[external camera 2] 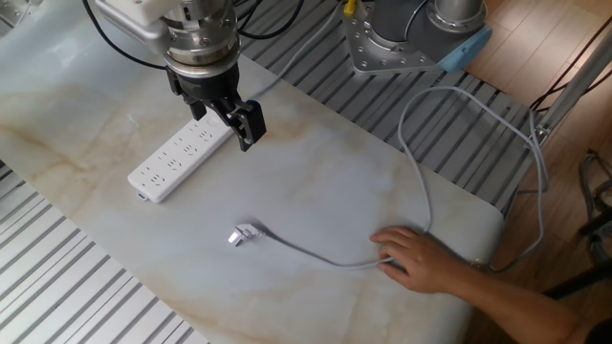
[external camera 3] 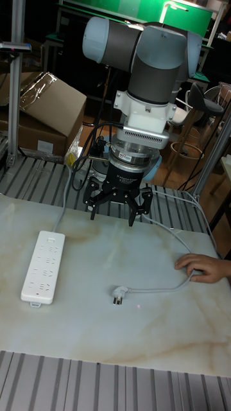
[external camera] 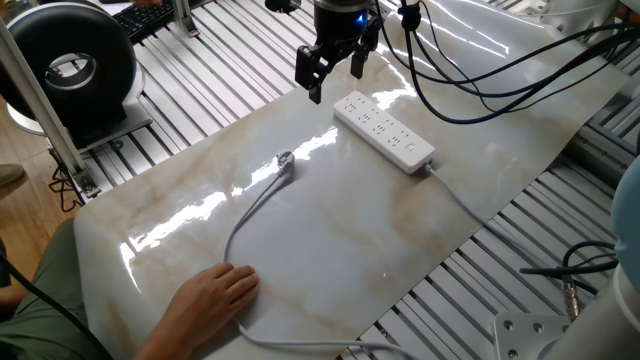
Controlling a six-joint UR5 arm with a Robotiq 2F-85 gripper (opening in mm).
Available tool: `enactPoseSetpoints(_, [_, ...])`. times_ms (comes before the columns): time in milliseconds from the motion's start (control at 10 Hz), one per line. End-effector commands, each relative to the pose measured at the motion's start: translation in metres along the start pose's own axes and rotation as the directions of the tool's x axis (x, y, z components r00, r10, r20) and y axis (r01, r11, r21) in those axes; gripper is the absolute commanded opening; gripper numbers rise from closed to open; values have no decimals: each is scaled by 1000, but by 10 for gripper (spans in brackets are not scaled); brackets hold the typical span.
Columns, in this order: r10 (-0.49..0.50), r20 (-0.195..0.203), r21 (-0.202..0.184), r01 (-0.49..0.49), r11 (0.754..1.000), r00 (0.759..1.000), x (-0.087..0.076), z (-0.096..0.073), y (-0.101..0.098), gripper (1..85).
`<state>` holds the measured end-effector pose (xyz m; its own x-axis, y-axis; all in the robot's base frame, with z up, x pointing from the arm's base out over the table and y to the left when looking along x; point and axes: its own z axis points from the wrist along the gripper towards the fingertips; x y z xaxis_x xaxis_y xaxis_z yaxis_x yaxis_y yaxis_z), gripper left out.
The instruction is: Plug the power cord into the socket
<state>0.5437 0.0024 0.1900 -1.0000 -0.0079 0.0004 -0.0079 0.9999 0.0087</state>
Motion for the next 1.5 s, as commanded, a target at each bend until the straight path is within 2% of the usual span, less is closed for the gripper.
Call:
enactPoseSetpoints(0, [0,0,0,0,1000,1000,0,0,2,840])
enactPoseSetpoints(100, [-150,-51,12,151,988,987,12,-1,-1,10])
enactPoseSetpoints(300, [-159,-65,42,162,986,985,12,-3,-4,10])
enactPoseSetpoints(1400, [-149,-48,38,151,988,988,8,-2,-1,10])
